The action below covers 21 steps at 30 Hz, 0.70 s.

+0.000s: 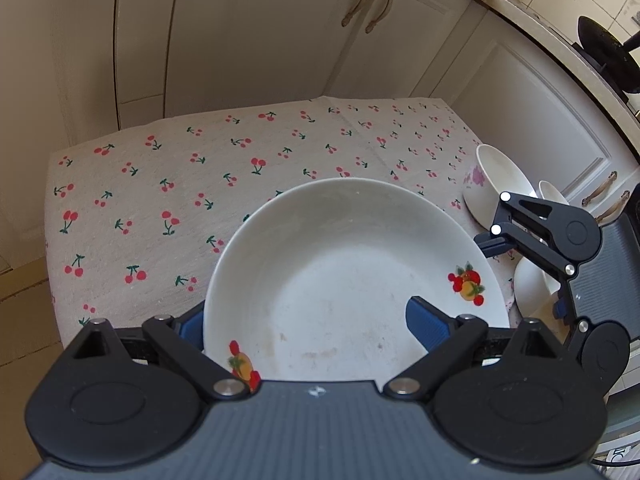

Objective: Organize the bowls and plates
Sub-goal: 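Lift the fruit-decal plate with the left gripper and carry it toward the plate stack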

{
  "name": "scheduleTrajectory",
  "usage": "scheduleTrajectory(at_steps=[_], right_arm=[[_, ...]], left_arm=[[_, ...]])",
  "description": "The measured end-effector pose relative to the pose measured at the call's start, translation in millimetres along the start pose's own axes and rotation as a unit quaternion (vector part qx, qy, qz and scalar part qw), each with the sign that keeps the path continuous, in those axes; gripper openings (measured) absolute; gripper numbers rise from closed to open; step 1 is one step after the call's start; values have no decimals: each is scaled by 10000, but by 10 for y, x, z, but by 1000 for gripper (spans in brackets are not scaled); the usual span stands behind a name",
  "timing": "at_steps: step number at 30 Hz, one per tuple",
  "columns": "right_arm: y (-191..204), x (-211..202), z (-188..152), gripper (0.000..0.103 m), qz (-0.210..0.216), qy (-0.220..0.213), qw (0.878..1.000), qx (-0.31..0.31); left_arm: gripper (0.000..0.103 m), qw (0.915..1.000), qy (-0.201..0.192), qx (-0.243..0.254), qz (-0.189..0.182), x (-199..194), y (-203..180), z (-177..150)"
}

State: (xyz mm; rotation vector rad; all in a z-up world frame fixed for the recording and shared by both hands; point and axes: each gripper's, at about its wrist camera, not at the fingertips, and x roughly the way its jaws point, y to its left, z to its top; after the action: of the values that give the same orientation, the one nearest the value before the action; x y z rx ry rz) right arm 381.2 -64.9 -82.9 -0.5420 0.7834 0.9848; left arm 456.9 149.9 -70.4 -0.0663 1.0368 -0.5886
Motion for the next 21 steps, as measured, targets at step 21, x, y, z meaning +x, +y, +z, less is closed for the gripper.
scheduleTrajectory(at_steps=[21], right_arm=[[95, -398, 47, 103, 4, -199, 9998, 48]], left_arm=[[96, 9996, -93, 225, 169, -324, -385, 7]])
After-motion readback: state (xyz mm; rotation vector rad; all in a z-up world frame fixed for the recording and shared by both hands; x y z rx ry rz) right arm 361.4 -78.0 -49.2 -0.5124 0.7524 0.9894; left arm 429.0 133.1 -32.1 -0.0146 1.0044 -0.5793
